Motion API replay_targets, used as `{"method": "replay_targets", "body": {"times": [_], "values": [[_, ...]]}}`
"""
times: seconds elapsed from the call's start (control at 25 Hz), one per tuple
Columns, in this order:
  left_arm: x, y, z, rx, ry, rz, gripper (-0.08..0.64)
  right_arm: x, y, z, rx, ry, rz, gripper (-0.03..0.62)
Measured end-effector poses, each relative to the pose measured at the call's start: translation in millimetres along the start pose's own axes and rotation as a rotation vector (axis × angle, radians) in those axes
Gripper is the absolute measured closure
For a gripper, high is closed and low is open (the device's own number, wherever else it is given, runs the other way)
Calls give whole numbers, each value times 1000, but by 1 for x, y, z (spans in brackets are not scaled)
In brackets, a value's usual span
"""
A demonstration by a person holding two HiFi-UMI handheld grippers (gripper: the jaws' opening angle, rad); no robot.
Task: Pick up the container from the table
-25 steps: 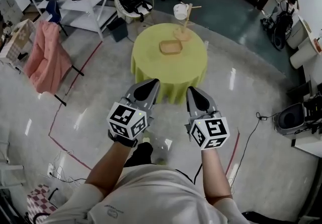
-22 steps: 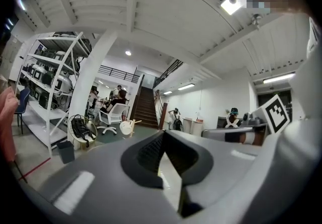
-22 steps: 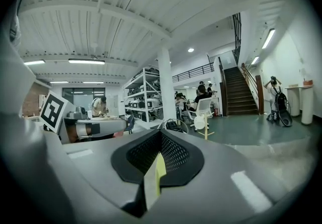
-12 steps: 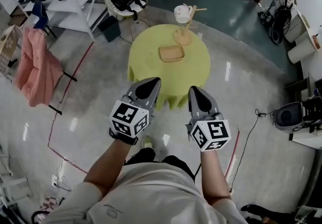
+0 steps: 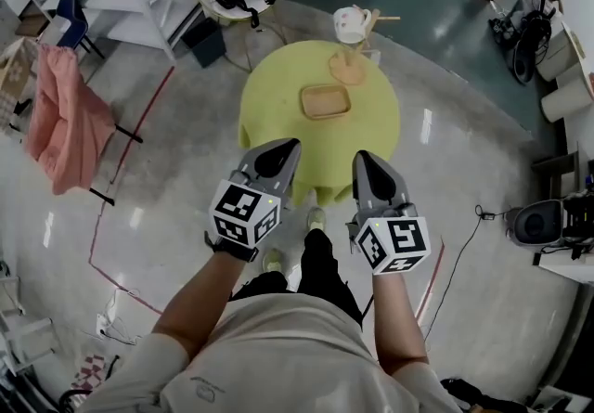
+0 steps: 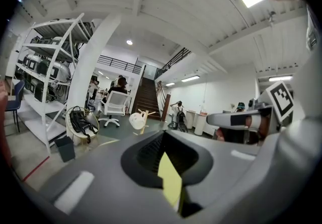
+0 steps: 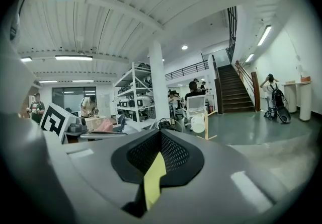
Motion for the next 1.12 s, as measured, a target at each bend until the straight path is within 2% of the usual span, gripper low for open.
{"method": "replay_targets", "body": {"times": [0.52,0.76,1.12], "values": [[78,24,-110,80,-168,68,554,-65,9,-146,85,-165,18,583],[115,61,-167,136,-257,119,554,-104,44,-214,172,-239,-8,583],[158,121,-202,203,-359,205,554,-124,94,-270,272,-285,-29,583]]}}
Point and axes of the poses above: the fingertips, and each gripper's own axes: z backward along the fingers, x to its left, y out of its underside, the point moved 8 cm from there along z, backward along the fingers, and after that the axes turned 11 degrees about y, right-handed, at the moved point
